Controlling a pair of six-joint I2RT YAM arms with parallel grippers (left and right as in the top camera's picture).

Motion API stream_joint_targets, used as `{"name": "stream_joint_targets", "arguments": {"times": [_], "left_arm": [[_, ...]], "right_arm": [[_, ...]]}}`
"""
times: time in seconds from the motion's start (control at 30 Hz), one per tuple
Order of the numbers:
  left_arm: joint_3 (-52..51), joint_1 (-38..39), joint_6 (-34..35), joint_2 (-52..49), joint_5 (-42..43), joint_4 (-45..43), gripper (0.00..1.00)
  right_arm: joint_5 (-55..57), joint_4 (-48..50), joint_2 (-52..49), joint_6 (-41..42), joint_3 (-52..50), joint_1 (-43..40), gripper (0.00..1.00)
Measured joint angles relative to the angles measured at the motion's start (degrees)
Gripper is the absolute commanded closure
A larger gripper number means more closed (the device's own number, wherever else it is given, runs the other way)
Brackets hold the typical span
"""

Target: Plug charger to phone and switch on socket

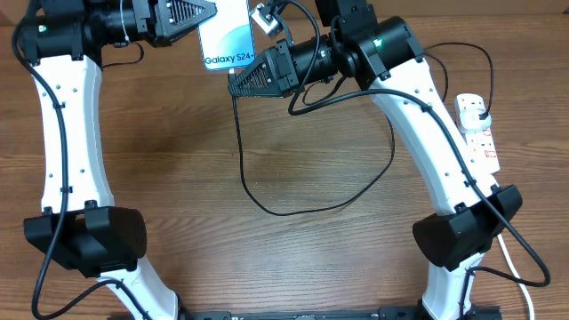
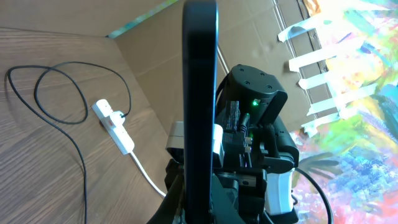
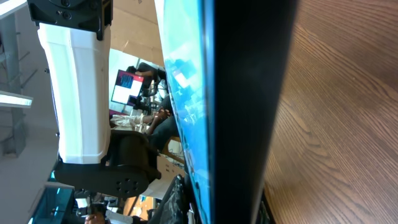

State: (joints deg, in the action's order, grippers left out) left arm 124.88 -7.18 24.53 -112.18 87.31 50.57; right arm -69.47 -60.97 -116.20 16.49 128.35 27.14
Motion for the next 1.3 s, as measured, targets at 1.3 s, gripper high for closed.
{"name": "stream_joint_targets", "arguments": {"times": [1.3], "left_arm": [[0.26, 0.81, -7.21, -0.04, -61.40, 28.74, 0.96]], "right_arm": [[61.48, -33.62, 0.37, 6.10, -12.48, 1.60, 0.96]]}}
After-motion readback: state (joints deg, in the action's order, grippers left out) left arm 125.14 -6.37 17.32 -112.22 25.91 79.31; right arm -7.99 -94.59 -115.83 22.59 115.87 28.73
